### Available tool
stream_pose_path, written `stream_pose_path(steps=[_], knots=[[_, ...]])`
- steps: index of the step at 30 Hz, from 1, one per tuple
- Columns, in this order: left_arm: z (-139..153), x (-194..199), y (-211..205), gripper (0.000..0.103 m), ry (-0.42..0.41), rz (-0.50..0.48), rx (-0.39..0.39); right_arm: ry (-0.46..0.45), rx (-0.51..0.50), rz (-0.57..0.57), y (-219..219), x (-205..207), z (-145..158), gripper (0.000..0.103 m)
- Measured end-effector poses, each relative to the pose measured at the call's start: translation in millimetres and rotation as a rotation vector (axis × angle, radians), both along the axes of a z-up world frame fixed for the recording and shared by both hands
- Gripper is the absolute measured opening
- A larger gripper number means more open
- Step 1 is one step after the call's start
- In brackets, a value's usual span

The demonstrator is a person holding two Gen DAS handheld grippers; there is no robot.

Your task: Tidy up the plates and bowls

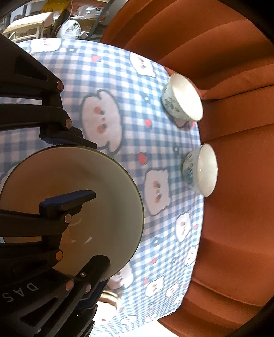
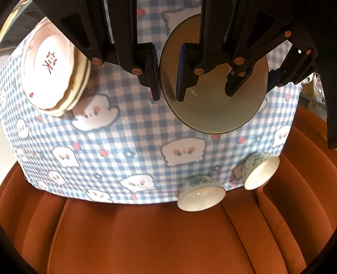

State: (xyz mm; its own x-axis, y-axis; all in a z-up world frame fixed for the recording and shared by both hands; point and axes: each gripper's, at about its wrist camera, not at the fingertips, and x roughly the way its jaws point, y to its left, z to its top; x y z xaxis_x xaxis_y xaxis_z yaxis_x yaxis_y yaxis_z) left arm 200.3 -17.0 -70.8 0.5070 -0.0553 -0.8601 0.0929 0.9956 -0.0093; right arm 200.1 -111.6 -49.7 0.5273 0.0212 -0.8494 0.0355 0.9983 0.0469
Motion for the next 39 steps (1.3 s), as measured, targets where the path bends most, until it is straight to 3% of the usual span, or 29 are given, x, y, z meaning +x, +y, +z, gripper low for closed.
stream_pose_path(steps=[17, 30, 39], knots=[[-29, -41, -39, 0.038, 0.076, 0.032, 0.032, 0.081, 0.028, 0.056, -44, -44, -32, 0.019], [-32, -40, -56, 0.038, 0.079, 0.070, 0.031, 0.094, 0.039, 0.078, -65, -39, -40, 0.018], [-31, -44, -59, 0.048, 0.082, 0.091, 0.010, 0.100, 0.074, 0.135, -69, -36, -42, 0.022]])
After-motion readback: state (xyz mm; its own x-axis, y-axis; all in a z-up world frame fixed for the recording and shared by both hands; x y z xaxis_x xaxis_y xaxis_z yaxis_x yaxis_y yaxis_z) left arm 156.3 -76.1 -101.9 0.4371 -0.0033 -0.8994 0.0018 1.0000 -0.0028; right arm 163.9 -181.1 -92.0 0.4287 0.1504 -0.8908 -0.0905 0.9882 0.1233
